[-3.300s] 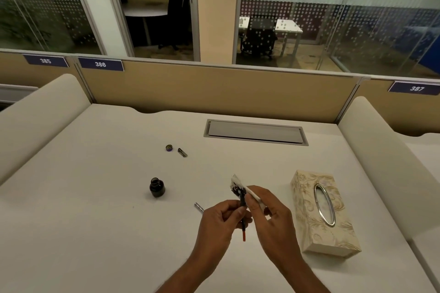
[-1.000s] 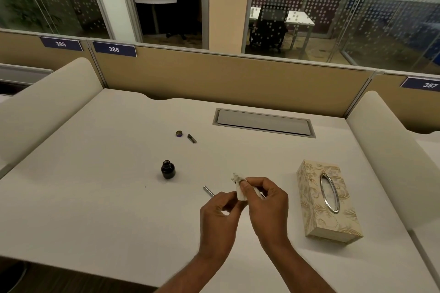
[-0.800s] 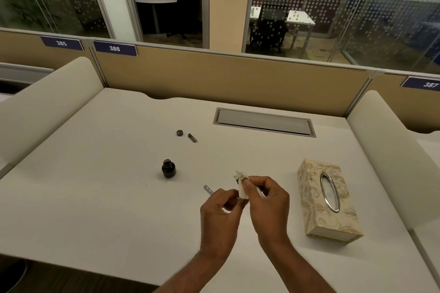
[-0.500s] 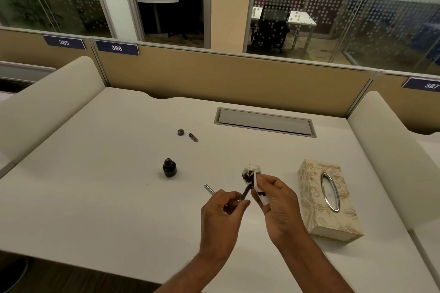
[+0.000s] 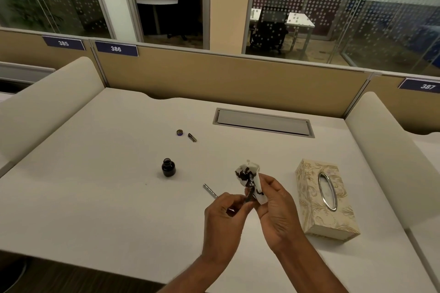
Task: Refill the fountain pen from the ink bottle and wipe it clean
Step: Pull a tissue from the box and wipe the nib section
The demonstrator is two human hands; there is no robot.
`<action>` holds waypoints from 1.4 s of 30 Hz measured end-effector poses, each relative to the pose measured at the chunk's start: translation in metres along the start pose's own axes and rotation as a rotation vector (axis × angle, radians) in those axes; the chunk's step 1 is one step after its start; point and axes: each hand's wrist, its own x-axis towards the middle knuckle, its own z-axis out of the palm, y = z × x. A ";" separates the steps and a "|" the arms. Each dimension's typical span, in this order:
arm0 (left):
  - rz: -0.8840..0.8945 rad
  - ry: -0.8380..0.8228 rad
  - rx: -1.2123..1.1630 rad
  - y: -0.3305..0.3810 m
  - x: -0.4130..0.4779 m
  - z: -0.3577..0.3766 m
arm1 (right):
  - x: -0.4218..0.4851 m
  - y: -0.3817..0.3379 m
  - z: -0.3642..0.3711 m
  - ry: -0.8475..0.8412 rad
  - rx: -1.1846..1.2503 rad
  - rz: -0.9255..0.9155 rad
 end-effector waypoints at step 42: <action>-0.277 -0.076 -0.370 0.014 -0.004 -0.016 | -0.020 -0.019 -0.013 -0.349 -0.419 -0.093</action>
